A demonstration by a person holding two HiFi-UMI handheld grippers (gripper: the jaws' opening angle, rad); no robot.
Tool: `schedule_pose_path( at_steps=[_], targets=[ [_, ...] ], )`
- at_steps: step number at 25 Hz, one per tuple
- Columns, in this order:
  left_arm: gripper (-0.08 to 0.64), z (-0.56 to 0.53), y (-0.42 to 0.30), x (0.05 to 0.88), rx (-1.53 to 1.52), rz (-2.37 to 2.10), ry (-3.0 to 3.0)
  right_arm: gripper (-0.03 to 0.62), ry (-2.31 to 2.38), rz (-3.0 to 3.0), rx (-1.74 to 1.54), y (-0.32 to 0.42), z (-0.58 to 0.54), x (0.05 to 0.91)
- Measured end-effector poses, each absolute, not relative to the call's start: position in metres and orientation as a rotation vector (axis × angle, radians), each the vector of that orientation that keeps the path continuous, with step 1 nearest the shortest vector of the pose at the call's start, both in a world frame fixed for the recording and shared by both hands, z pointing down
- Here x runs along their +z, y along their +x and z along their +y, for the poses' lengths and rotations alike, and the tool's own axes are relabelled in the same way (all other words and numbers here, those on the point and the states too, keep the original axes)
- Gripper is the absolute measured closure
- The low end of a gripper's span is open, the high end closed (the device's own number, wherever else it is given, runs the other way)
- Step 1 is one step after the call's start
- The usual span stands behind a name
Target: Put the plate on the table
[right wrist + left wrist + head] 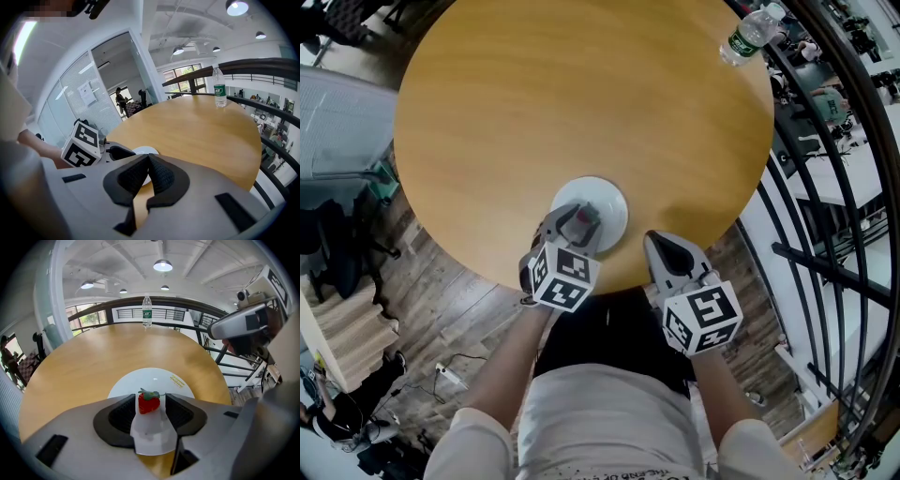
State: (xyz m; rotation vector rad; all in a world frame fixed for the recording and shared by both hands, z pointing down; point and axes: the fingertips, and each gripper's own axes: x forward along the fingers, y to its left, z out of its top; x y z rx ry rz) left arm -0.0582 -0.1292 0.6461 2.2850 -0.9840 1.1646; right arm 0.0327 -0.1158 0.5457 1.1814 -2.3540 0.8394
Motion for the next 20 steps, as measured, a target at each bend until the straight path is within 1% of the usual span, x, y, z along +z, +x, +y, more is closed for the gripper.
schedule_pose_path(
  at_steps=[9,15,17,20],
  targets=[
    [0.35,-0.122,-0.075,0.609,1.036,-1.045,2.311,0.572,1.178,-2.384,0.806,0.029,-0.119,0.528],
    [0.351,-0.11,-0.092,0.568,0.918,-1.117,2.313,0.572,1.155,-2.423,0.776,0.022,-0.122,0.505],
    [0.374,-0.106,-0.095,0.553,0.871,-1.147,2.31,0.572,1.133,-2.436,0.76,0.02,-0.12,0.494],
    [0.446,-0.098,-0.098,0.526,0.814,-1.199,2.327,0.572,1.101,-2.453,0.719,0.019,-0.114,0.477]
  ],
)
